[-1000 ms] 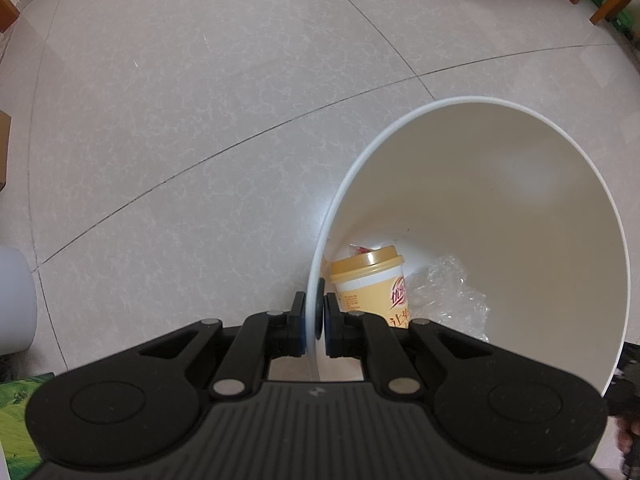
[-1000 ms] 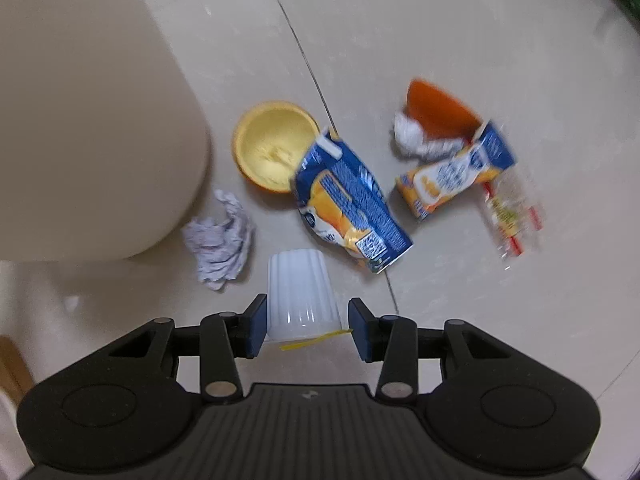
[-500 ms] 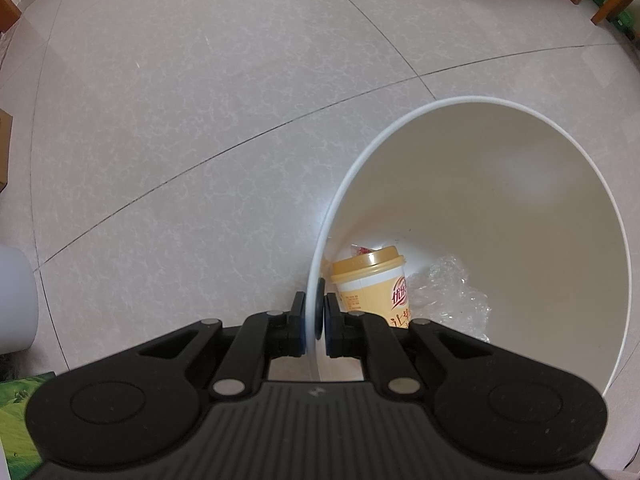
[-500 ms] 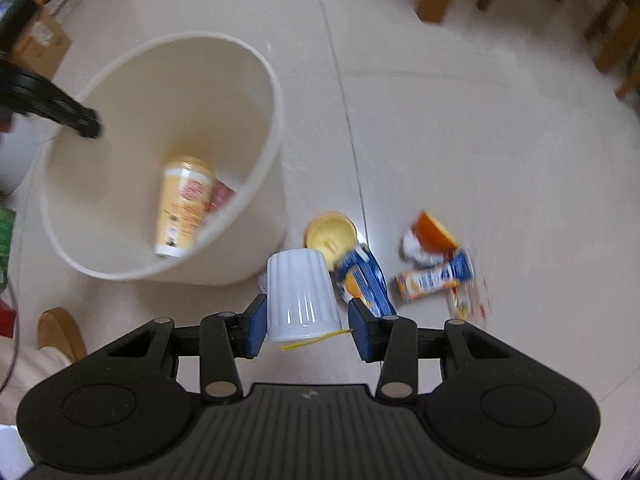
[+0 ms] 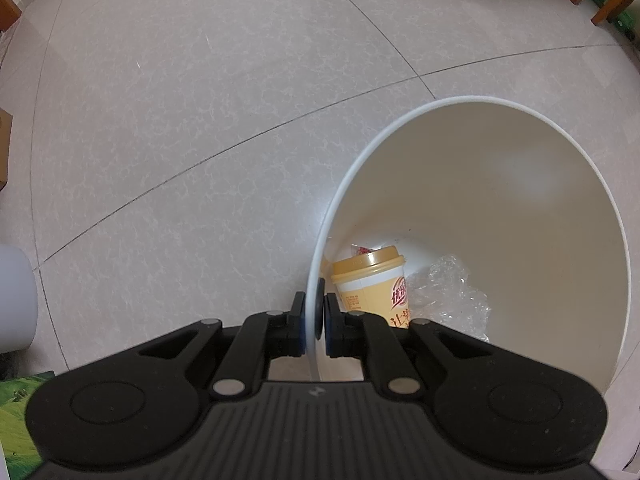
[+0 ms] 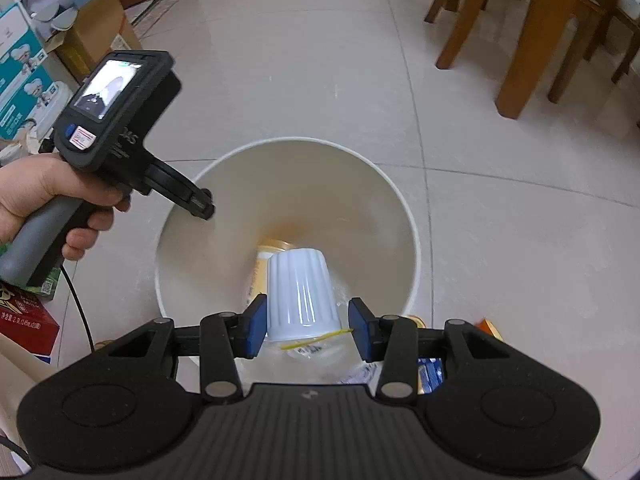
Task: Collect trash
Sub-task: 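Carry the small white cup over the bin and release it, then lower the right gripper to the crumpled white paper and grasp it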
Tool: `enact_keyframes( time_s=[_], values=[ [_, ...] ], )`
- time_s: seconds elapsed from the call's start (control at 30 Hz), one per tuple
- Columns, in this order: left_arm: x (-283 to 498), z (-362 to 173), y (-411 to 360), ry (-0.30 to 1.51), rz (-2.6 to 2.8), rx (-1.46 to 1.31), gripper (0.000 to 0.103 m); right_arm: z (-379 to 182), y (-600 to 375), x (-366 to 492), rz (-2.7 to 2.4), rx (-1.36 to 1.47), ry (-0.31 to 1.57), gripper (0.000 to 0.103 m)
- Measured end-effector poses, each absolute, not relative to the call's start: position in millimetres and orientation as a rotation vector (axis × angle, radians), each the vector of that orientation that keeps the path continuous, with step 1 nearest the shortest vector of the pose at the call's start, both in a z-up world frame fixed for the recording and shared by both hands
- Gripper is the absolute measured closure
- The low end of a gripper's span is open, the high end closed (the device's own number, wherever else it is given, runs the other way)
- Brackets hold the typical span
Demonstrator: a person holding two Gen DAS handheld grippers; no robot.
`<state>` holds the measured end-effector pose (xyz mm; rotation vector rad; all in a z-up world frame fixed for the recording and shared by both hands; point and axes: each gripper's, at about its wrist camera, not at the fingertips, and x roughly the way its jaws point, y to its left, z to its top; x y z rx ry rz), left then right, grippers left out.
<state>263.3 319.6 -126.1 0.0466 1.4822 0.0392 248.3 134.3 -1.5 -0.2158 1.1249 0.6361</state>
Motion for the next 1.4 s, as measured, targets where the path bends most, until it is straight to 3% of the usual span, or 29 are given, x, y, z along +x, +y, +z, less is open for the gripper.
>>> enact_keyframes(
  time_s=[0.03, 0.1, 0.17, 0.77, 1.4],
  values=[
    [263, -126, 320, 1.482, 0.040, 0.044, 0.097, -2, 136, 249, 0.644, -0.220, 1.126, 0.048],
    [263, -126, 320, 1.482, 0.039, 0.044, 0.097, 2, 138, 245, 0.628, -0.227, 1.114, 0.019],
    [264, -126, 321, 1.483, 0.039, 0.042, 0.097, 5, 137, 243, 0.624, -0.232, 1.082, 0.014],
    [264, -127, 321, 1.485, 0.042, 0.041, 0.097, -31, 68, 197, 0.548, -0.206, 1.016, 0.014],
    [263, -127, 320, 1.486, 0.042, 0.039, 0.097, -238, 77, 173, 0.418, -0.182, 1.202, 0.015]
  ],
)
